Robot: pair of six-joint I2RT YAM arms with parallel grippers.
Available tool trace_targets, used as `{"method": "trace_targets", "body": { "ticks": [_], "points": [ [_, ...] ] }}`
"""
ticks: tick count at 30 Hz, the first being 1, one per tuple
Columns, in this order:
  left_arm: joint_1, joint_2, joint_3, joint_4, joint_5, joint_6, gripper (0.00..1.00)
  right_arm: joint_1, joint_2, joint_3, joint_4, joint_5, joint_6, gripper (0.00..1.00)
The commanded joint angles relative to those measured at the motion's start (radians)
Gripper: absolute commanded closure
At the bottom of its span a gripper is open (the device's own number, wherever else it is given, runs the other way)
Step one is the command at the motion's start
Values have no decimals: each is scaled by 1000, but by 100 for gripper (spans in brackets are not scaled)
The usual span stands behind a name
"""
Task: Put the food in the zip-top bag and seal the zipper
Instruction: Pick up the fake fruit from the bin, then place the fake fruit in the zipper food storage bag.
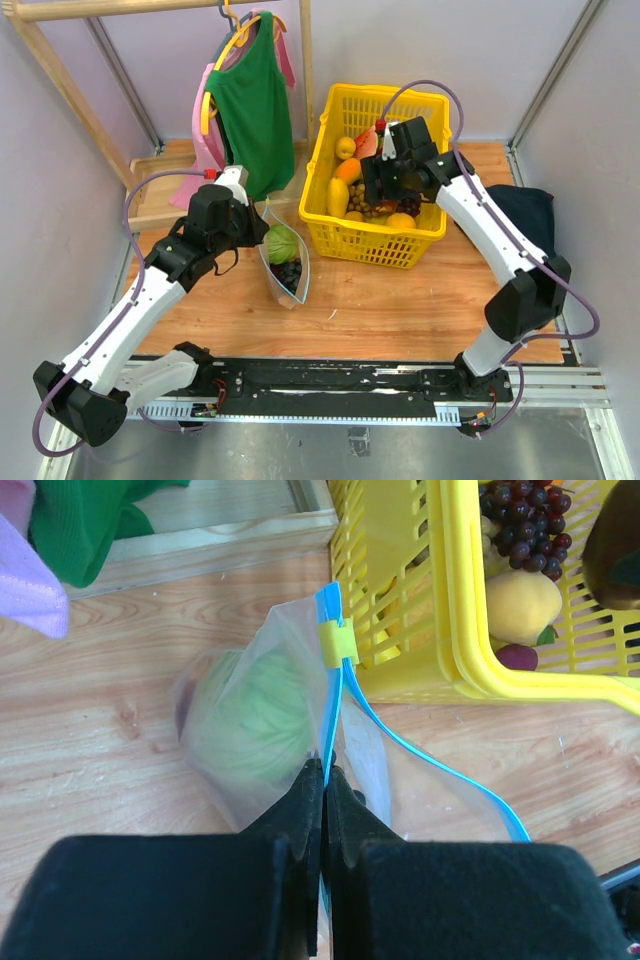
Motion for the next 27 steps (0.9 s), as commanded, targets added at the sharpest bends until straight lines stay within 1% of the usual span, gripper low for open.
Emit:
{"method": "trace_targets", "body": {
  "ticks": [1,6,10,13,22,27],
  "points": [
    [9,-20,-3,53,16,2,100,15,-90,-41,76,31,24,51],
    [9,-20,-4,55,20,3,100,48,-196,-85,166,15,23,53],
    [9,-18,-4,56,24,3,100,110,-261,-105,233,27,-16,53],
    [10,-17,-4,56,27,3,99,173,-299,-124,285,9,-60,53],
    [12,-18,-4,58,32,1,100,377,-319,-167,408,-92,-189,52],
    [12,-20,-5,60,40,0,100,447,-306,-213,480,-160,-215,51]
  ]
}}
